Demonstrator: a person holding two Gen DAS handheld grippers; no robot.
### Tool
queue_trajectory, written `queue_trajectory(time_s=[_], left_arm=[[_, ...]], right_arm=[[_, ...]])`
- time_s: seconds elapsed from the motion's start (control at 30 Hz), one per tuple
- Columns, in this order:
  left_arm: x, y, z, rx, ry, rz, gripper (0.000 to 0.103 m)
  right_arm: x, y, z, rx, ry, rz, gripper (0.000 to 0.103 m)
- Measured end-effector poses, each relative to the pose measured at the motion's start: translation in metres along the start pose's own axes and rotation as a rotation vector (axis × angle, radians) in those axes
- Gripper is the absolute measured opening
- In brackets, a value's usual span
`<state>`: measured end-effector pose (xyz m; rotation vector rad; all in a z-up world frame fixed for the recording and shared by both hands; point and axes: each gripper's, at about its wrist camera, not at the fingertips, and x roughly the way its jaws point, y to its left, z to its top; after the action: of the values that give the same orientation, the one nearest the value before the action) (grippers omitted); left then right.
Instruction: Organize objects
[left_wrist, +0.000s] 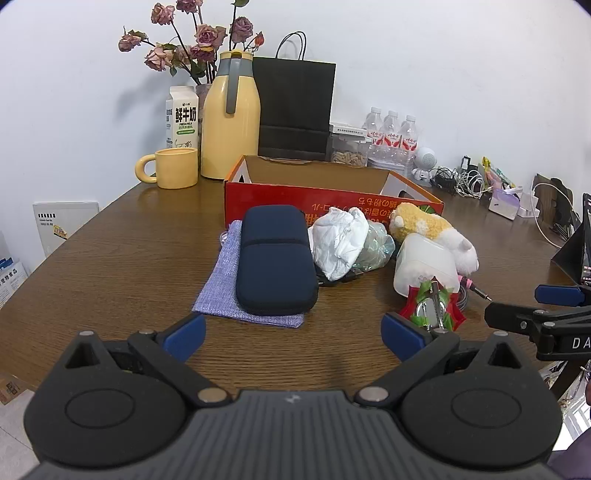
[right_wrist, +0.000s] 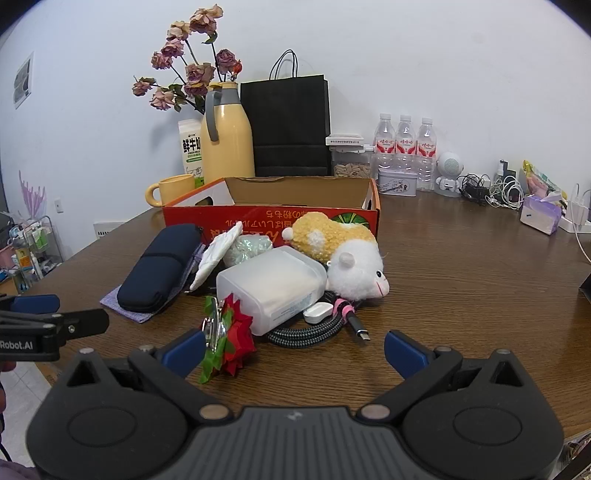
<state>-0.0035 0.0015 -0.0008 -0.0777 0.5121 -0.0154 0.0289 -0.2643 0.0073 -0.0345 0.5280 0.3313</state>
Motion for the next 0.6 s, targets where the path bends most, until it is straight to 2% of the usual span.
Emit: queue_trajectory(time_s=[0.6], left_arm=[[-0.0009,-0.0001,0.0002,-0.003,-0.005,0.006,0.103]], right_arm=[[-0.0008,-0.0008,-0.0004,-0.001,-0.002,-0.001,0.103]])
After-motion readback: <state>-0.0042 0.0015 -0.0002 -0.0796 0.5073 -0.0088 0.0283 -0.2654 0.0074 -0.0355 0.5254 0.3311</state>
